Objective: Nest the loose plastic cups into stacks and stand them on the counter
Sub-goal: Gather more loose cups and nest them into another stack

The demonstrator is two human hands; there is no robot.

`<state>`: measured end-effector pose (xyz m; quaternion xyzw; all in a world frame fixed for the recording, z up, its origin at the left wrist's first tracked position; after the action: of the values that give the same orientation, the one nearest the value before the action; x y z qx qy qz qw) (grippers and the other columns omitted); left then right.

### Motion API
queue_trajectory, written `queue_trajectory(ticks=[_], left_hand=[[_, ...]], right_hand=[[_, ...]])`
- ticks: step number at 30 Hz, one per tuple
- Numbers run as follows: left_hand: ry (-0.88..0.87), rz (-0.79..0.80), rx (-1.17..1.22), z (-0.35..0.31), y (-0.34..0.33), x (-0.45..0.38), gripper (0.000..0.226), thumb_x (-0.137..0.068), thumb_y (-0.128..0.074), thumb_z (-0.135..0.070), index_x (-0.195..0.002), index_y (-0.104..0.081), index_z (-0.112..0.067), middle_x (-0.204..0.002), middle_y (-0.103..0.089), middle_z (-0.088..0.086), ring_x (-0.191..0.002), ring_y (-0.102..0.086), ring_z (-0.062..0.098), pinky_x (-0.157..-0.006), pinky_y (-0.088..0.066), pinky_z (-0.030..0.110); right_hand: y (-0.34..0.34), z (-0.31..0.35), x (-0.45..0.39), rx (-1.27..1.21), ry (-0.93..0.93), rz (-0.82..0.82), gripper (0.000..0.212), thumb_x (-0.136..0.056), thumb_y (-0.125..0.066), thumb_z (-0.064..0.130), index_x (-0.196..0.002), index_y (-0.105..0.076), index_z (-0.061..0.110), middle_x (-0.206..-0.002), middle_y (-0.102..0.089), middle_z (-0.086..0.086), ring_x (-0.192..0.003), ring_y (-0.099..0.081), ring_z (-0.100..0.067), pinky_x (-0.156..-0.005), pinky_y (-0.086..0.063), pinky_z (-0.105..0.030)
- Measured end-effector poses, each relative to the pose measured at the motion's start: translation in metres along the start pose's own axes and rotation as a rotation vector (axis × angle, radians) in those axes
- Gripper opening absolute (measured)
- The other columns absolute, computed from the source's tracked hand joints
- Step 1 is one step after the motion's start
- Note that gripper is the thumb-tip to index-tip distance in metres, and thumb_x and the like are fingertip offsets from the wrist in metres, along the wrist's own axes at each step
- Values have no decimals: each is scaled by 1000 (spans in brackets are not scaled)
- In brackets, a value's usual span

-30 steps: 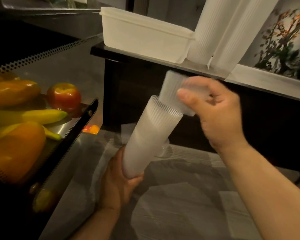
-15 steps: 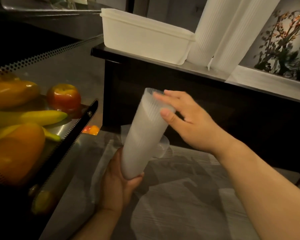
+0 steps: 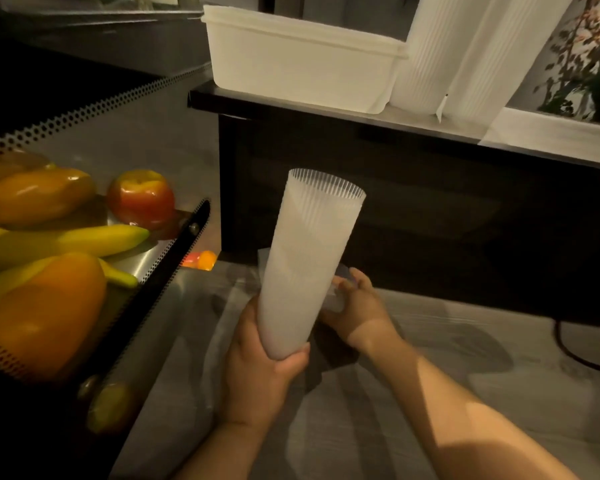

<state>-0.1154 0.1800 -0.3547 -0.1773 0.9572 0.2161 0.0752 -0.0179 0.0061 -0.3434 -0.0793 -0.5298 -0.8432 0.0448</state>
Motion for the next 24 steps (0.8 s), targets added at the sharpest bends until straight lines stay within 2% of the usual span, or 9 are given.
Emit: queue_trajectory(ticks=[3, 6, 9, 12, 14, 16, 17, 21, 24], left_hand=[[-2, -2, -12, 0, 1, -1, 101, -61, -90, -37, -144, -31, -32, -122, -40, -15, -107, -46, 6, -80, -40, 16], [0, -2, -4, 1, 2, -2, 100, -60, -91, -33, -143, -36, -30, -123, -45, -12, -108, -50, 11, -85, -46, 28], [21, 0, 22, 4, 1, -3, 100, -59, -91, -31, -140, -34, -39, -121, -44, -13, -106, -49, 11, -84, -43, 28], [10, 30, 45, 2, -1, -2, 100, -61, -91, -33, -133, -22, -48, -124, -38, -17, -109, -43, 6, -87, -40, 24], [-5, 40, 48, 2, -1, -2, 98, -61, -91, -34, -132, -25, -49, -125, -42, -17, -109, -47, 7, -87, -42, 22], [6, 53, 76, 2, -2, -2, 97, -59, -92, -33, -131, -29, -51, -126, -50, -13, -108, -54, 9, -83, -44, 17], [3, 55, 82, 2, -2, -2, 96, -59, -92, -33, -130, -29, -51, -127, -51, -12, -108, -55, 10, -83, -44, 17], [0, 47, 85, 1, -1, -1, 98, -61, -91, -34, -131, -26, -52, -131, -48, -13, -114, -52, 11, -94, -47, 28], [7, 59, 103, 3, -2, -1, 98, -59, -91, -34, -133, -29, -54, -129, -52, -12, -110, -55, 10, -87, -51, 23]], right_hand=[[22, -4, 5, -233, 33, -244, 57, -84, -72, 35, -136, -49, 29, -137, -45, 5, -119, -52, -17, -91, -46, -27], [73, -8, 28, -505, 56, -393, 63, -80, -77, 32, -134, -45, 29, -120, -55, 7, -103, -58, -11, -76, -50, -25], [147, 1, 65, -713, 222, -557, 62, -82, -73, 39, -135, -41, 36, -117, -62, 4, -102, -63, -14, -89, -55, -44], [200, 37, 99, -929, 491, -510, 51, -77, -68, 43, -124, -50, 41, -129, -56, -1, -116, -60, -20, -96, -52, -47], [214, 69, 111, -785, 592, -418, 51, -79, -69, 42, -127, -52, 42, -131, -54, 5, -116, -58, -12, -93, -54, -31], [212, 93, 109, -456, 573, -323, 57, -84, -68, 45, -137, -47, 42, -130, -52, 17, -111, -54, 2, -79, -50, -13], [210, 100, 104, -316, 548, -292, 60, -85, -65, 49, -140, -44, 43, -133, -50, 20, -111, -50, 5, -76, -45, -10], [209, 118, 90, -40, 518, -233, 68, -86, -57, 57, -148, -34, 39, -148, -41, 15, -124, -37, 2, -87, -30, -13], [208, 119, 81, 92, 501, -211, 72, -89, -53, 56, -152, -26, 34, -153, -36, 11, -135, -35, -6, -98, -27, -21]])
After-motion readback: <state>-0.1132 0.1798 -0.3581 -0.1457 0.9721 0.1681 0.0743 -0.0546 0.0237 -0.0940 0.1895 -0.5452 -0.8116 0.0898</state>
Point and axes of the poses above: each hand's wrist, its own x-axis away from the middle knuckle, its own y-axis out of the back of the hand, z = x × y, the point moved 6 cm from there along -x, towards the middle knuckle
